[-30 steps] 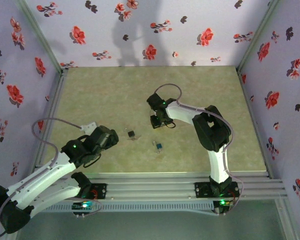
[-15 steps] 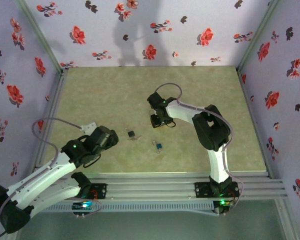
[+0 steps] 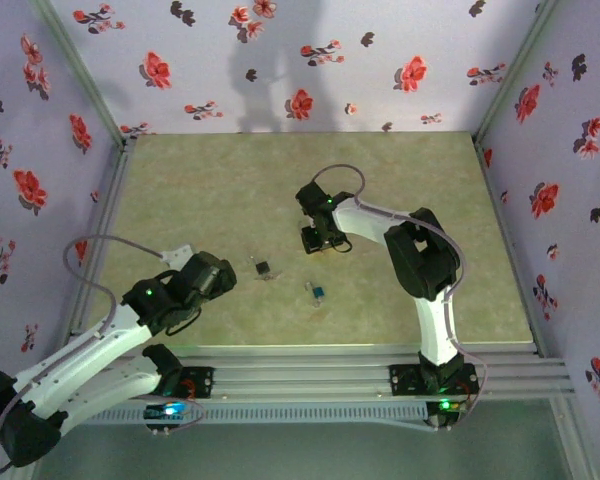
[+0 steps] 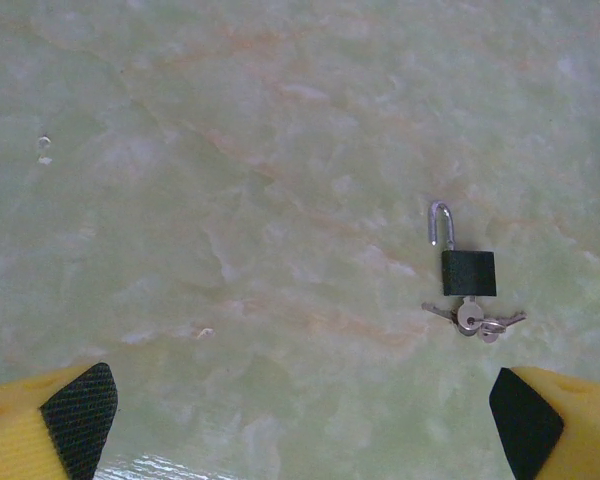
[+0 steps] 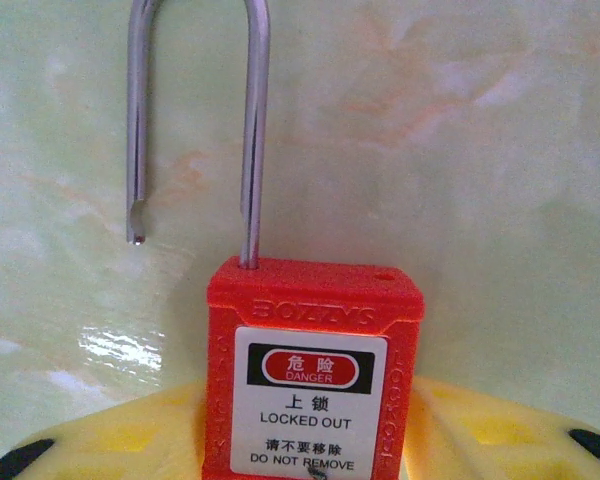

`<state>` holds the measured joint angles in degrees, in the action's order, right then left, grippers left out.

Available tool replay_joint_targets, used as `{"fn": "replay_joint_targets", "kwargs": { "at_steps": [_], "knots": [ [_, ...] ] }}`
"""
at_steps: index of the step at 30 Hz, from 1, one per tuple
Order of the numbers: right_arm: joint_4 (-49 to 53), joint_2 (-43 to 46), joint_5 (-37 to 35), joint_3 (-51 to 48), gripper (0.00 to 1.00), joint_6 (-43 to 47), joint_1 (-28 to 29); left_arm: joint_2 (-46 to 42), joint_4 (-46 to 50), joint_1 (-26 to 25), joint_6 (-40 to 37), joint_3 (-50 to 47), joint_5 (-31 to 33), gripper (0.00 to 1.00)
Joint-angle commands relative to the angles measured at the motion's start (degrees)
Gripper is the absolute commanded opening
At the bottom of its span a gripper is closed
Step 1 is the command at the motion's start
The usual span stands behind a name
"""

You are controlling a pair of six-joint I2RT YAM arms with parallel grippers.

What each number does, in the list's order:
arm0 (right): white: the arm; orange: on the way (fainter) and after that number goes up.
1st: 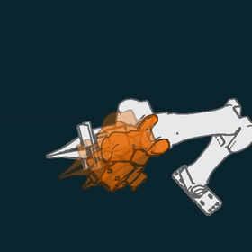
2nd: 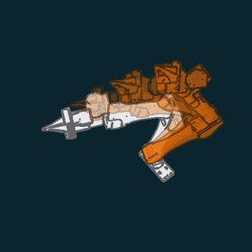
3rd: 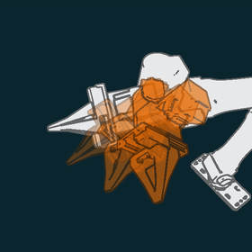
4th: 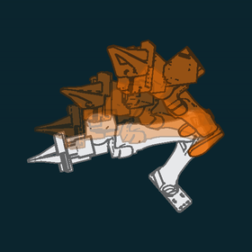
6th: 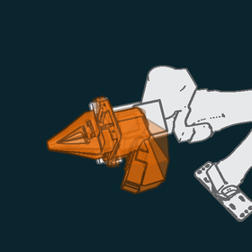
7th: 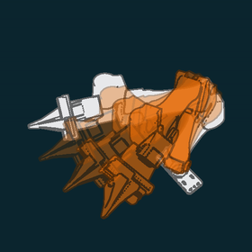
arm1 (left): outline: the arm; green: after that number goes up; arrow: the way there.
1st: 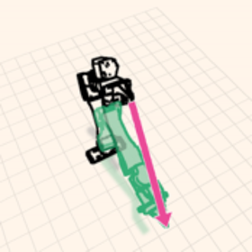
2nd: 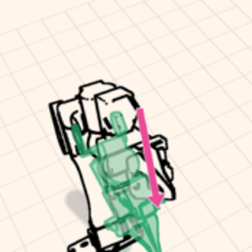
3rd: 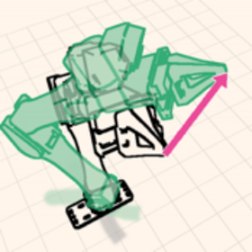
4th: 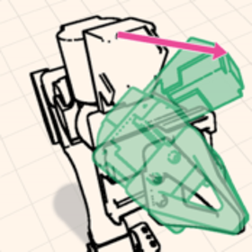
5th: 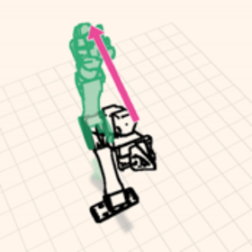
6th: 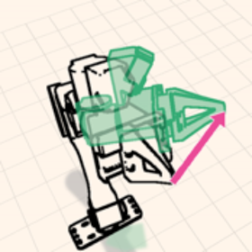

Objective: Lock with the key

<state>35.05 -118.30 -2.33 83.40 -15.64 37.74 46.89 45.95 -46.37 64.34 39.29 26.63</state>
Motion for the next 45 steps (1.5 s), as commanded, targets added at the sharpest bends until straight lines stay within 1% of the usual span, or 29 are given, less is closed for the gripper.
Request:
{"fn": "replay_joint_targets", "kwargs": {
  "at_steps": [1, 3, 7, 12, 17, 24, 28, 33, 36, 40, 45],
  "knots": [
    [-7.3, -3.4, -3.9, 2.2, 0.49, -1.0, -1.7, 0.1, 2.1, -0.6, -0.7, 1.8, 2.5, 1.0],
    [-7.1, -3.9, -4.9, 2.6, 0.49, -1.3, -1.7, 0.4, 2.0, -0.6, -0.6, 2.0, 2.5, 1.0],
    [-6.5, -5.2, -4.6, 3.5, 0.46, -1.2, -1.9, 0.7, 2.3, -0.6, -0.8, 2.3, 2.5, 1.0],
    [-5.9, -5.1, -5.4, 3.2, 0.37, -0.4, -1.9, 0.5, 2.5, -0.7, -0.5, 2.1, 2.4, 1.0],
    [-6.1, -2.3, -4.5, 1.1, 0.24, 0.0, -1.9, 0.2, 2.7, -1.0, -0.2, 2.3, 2.4, 1.0],
    [-7.5, 6.9, -2.6, -4.3, 0.0, 0.7, -0.6, 0.2, 2.1, -2.7, 0.7, 3.3, 2.2, 1.0],
    [-8.2, 13.6, -1.6, -7.9, 0.0, 1.1, 1.2, 0.7, 1.2, -4.5, 1.3, 4.5, 1.9, 1.0],
    [-9.7, 21.2, 4.4, -13.1, 0.0, 0.4, 2.7, 0.8, -0.4, -7.4, 2.7, 6.0, 1.6, 1.0],
    [-11.8, 25.7, 9.2, -17.3, 0.0, 0.3, 3.9, 1.0, -1.1, -9.4, 3.7, 7.1, 1.6, 1.0],
    [-15.5, 31.9, 18.4, -23.2, 0.0, -0.4, 5.1, 0.7, -2.3, -11.8, 6.1, 8.1, 1.6, 1.0],
    [-19.3, 37.7, 26.9, -28.6, 0.0, -1.1, 6.7, 0.8, -5.6, -14.1, 9.6, 8.1, 1.6, 1.0]
  ]
}}
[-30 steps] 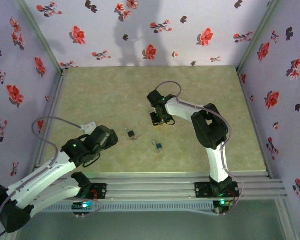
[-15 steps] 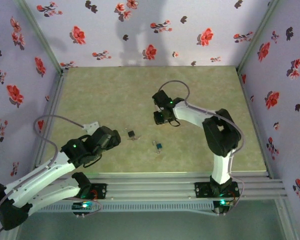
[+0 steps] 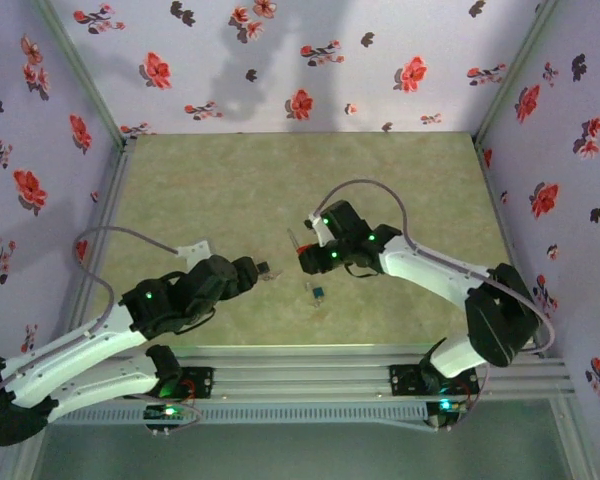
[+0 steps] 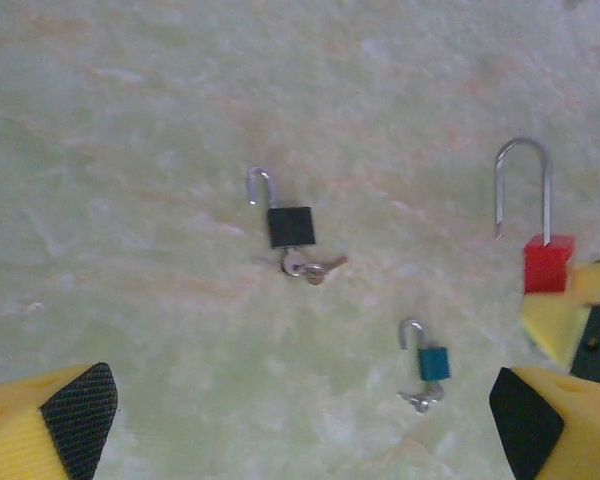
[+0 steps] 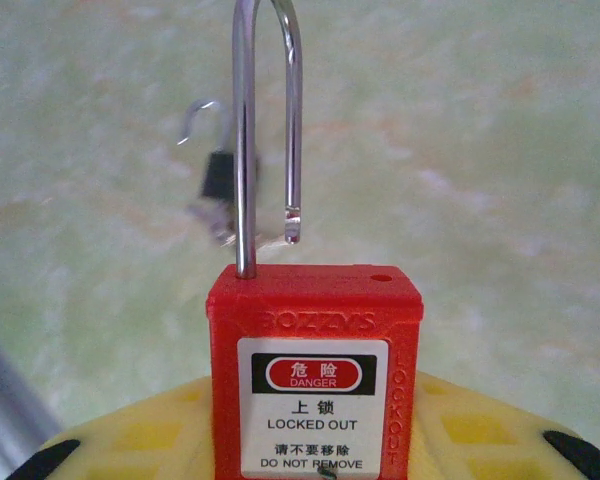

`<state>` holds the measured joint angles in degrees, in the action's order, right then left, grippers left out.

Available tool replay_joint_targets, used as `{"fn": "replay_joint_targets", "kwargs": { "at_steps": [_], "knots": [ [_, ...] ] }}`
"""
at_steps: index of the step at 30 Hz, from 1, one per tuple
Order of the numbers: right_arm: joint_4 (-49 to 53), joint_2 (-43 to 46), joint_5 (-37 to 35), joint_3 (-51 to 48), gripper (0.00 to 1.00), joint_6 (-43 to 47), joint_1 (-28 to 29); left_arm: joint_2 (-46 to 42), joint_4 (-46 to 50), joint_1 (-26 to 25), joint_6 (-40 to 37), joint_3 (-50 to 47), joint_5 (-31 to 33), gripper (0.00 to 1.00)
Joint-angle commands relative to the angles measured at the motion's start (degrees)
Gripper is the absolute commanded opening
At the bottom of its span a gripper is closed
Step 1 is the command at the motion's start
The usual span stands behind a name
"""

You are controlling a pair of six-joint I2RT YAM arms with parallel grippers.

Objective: Lock with the key

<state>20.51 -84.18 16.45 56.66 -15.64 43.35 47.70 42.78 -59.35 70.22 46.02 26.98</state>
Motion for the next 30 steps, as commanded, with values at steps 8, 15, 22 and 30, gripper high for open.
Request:
{"fn": "replay_joint_targets", "kwargs": {
  "at_steps": [8, 15, 22, 30],
  "knots": [
    [-9.7, 9.2, 12.2, -8.9, 0.0, -2.0, 2.8, 3.4, -7.8, -2.3, 8.3, 1.2, 1.3, 1.0],
    [-10.9, 9.5, 13.9, -10.4, 0.0, -1.2, 4.6, 8.8, -10.3, -2.3, 9.6, 3.5, 1.6, 0.94],
    [-11.8, 9.5, 14.8, -11.1, 0.0, -0.4, 5.9, 12.5, -11.8, -2.3, 9.8, 5.6, 1.6, 0.94],
    [-12.3, 9.6, 15.1, -11.4, 0.0, 0.2, 6.5, 14.8, -13.1, -2.4, 10.6, 5.8, 1.4, 0.88]
  ]
}}
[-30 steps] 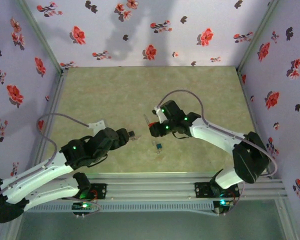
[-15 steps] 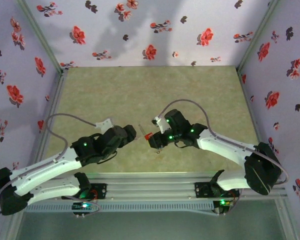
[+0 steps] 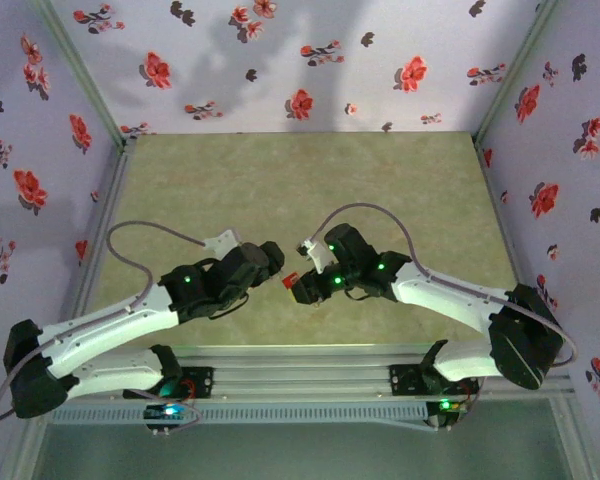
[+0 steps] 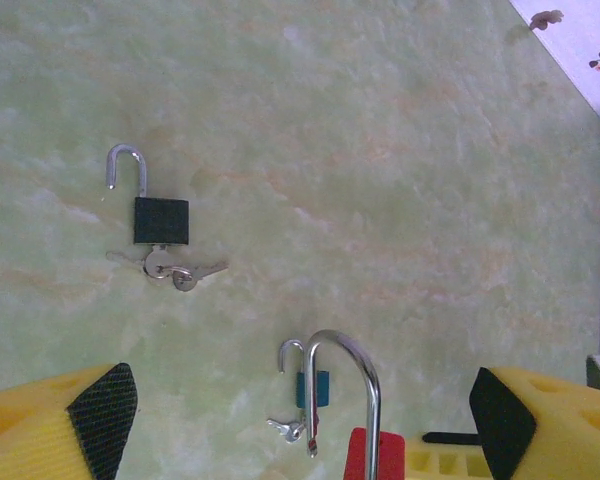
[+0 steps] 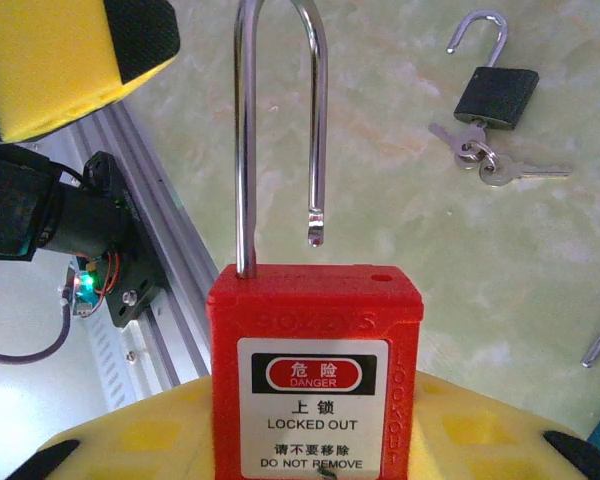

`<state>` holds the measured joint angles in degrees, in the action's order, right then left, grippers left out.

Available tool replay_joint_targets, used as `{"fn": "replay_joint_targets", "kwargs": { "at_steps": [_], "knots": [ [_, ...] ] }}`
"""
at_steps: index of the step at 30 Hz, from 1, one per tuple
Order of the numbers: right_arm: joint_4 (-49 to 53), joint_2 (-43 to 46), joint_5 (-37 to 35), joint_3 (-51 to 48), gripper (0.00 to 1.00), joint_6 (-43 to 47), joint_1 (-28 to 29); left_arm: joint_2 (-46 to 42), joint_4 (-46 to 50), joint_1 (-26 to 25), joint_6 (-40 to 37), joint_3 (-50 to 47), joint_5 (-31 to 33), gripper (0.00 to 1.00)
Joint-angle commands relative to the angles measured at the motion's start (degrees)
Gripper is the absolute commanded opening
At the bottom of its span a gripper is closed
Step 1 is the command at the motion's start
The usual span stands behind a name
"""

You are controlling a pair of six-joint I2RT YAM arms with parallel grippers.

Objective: Lock with the key

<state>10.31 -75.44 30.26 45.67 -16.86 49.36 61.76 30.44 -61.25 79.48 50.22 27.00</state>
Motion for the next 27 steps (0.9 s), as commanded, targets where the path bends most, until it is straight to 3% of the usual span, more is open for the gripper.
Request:
{"fn": "replay_joint_targets", "kwargs": {
  "at_steps": [1, 27],
  "knots": [
    [-2.1, 1.0, 1.4, -0.5, 0.0, 1.6, 0.6, 0.9, -0.9, -0.5, 1.4, 1.6, 1.3, 0.86],
    [-3.2, 2.4, 2.3, -1.3, 0.0, 2.5, 1.6, 7.1, -3.5, -1.0, 0.8, 3.4, -1.1, 0.47]
  ]
}}
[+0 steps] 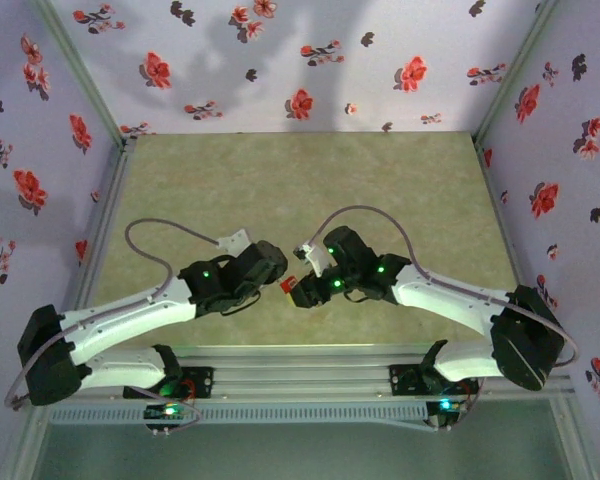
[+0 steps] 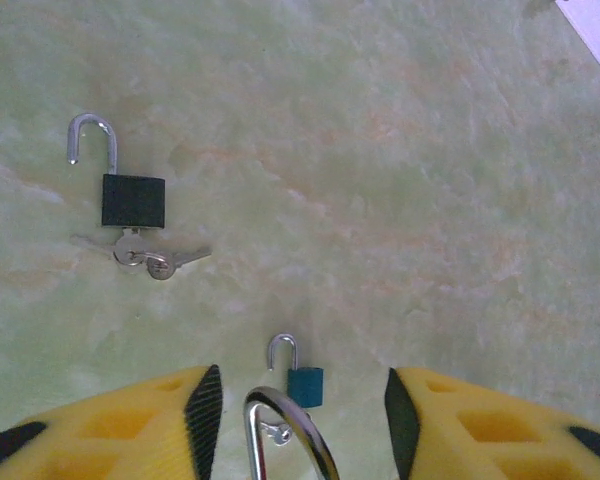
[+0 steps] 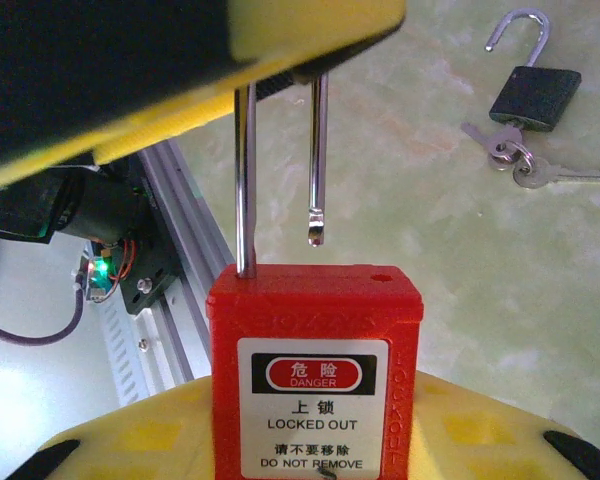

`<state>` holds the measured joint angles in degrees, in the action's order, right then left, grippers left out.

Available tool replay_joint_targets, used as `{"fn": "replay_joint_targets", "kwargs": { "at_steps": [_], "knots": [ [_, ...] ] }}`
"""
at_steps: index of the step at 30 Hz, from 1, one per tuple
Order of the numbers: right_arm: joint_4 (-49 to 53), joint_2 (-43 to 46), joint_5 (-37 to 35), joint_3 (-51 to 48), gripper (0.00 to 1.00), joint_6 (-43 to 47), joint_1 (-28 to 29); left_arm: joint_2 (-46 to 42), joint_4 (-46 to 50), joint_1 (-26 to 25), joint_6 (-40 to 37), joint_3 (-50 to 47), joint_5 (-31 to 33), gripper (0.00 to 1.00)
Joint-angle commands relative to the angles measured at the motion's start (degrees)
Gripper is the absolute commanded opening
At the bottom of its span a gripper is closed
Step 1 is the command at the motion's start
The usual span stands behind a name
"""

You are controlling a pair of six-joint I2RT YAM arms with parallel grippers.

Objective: Lock with the key

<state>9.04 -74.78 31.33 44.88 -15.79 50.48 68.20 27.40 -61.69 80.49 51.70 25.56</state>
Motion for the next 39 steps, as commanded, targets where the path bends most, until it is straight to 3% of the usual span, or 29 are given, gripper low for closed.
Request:
{"fn": "replay_joint_targets", "kwargs": {
  "at_steps": [1, 17, 39],
  "knots": [
    [-1.9, 1.8, 1.3, -0.5, 0.0, 1.5, 0.5, 0.7, -0.4, -0.5, -0.3, 2.0, 0.3, 0.46],
    [-1.9, 2.3, 1.2, -0.9, 0.0, 1.6, 0.9, 0.3, 1.1, -0.6, -0.1, 0.9, 0.1, 0.28],
    [-1.5, 3.3, 1.3, -0.8, 0.0, 2.0, 1.5, -1.1, 2.3, -0.6, 0.3, -0.6, 0.2, 0.15]
  ]
}}
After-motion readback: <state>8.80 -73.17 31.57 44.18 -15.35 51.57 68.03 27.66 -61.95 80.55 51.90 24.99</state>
